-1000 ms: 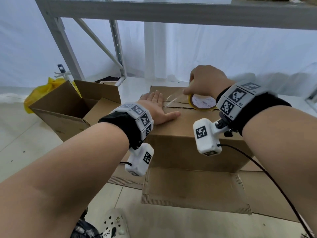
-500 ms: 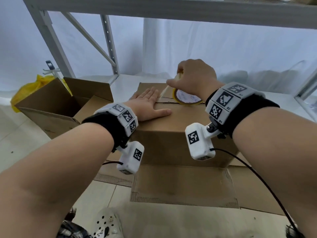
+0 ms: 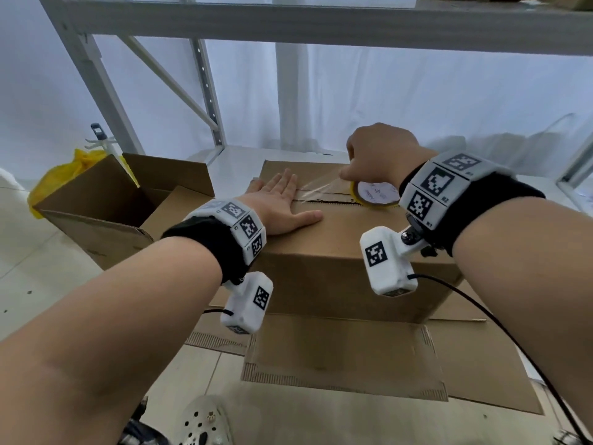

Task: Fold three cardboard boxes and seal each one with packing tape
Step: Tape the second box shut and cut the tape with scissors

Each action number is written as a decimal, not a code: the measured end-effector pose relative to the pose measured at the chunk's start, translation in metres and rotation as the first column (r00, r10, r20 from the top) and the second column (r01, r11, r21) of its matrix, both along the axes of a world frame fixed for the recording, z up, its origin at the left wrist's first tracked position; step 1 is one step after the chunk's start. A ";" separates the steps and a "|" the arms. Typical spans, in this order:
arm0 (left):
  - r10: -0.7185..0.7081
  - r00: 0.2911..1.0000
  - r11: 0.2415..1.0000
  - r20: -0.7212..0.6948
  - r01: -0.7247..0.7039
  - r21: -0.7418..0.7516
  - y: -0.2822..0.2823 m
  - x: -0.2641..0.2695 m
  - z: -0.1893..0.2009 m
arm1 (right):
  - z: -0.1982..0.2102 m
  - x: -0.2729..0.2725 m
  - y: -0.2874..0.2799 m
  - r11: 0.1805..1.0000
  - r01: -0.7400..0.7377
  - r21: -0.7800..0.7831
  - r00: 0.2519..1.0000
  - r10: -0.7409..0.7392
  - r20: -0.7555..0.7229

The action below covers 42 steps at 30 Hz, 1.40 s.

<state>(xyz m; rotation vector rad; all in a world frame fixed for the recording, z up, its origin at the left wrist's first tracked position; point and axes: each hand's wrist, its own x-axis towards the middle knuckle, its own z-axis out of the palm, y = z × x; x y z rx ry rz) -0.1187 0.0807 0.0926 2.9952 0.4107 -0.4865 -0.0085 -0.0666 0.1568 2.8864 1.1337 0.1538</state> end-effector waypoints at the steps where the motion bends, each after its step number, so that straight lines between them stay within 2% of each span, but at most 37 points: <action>1: 0.008 1.000 1.000 -0.008 -0.008 0.019 -0.002 0.001 0.002 | 0.000 0.000 0.000 1.000 0.002 -0.001 1.000 -0.002 0.003; 4: -0.026 0.999 0.999 -0.032 0.028 0.035 -0.019 0.008 0.003 | 0.000 -0.003 0.003 1.000 0.007 -0.014 1.000 -0.007 0.008; 7: -0.094 0.995 0.995 -0.023 0.093 -0.040 -0.044 0.016 -0.001 | -0.002 -0.010 0.013 0.999 -0.009 -0.051 0.999 0.011 0.042; 11: -0.084 0.996 0.988 0.025 0.086 -0.125 -0.043 0.017 -0.002 | -0.002 -0.012 0.016 0.997 -0.031 -0.064 0.997 0.035 0.072; 16: 0.020 0.999 0.996 0.046 -0.016 -0.084 -0.025 0.003 -0.001 | 0.003 0.001 -0.004 0.986 0.000 0.164 0.999 0.006 -0.036; 18: 0.054 0.998 0.996 0.042 -0.051 -0.074 -0.020 0.001 -0.001 | -0.003 0.005 -0.017 0.941 0.058 0.333 0.998 -0.047 -0.042; 21: 0.050 0.998 0.996 0.048 -0.047 -0.070 -0.020 0.003 -0.002 | -0.018 0.009 -0.041 0.755 0.221 0.618 0.957 -0.046 -0.287; 23: 0.046 0.998 0.997 0.050 -0.042 -0.065 -0.019 0.004 -0.003 | -0.026 0.007 -0.050 0.658 0.302 0.689 0.912 0.012 -0.411; 25: 0.045 0.998 0.997 0.051 -0.042 -0.058 -0.014 0.003 -0.004 | -0.028 0.004 -0.048 0.627 0.341 0.700 0.892 0.018 -0.451; 30: 0.069 0.996 0.996 0.051 -0.066 -0.059 0.011 -0.005 -0.004 | -0.018 -0.005 -0.026 0.703 0.375 0.605 0.880 -0.064 -0.471; 35: 0.016 0.999 0.998 0.045 -0.013 -0.056 0.005 -0.004 -0.002 | -0.004 -0.011 -0.019 0.790 0.266 0.553 0.946 -0.104 -0.306; 38: 0.000 0.999 0.999 0.040 0.002 -0.050 0.003 -0.004 -0.001 | 0.000 -0.008 -0.022 0.792 0.269 0.548 0.939 -0.090 -0.331; 42: -0.008 0.999 0.999 0.035 0.010 -0.050 0.006 -0.004 -0.002 | 0.005 -0.006 -0.025 0.866 0.231 0.444 0.950 -0.103 -0.293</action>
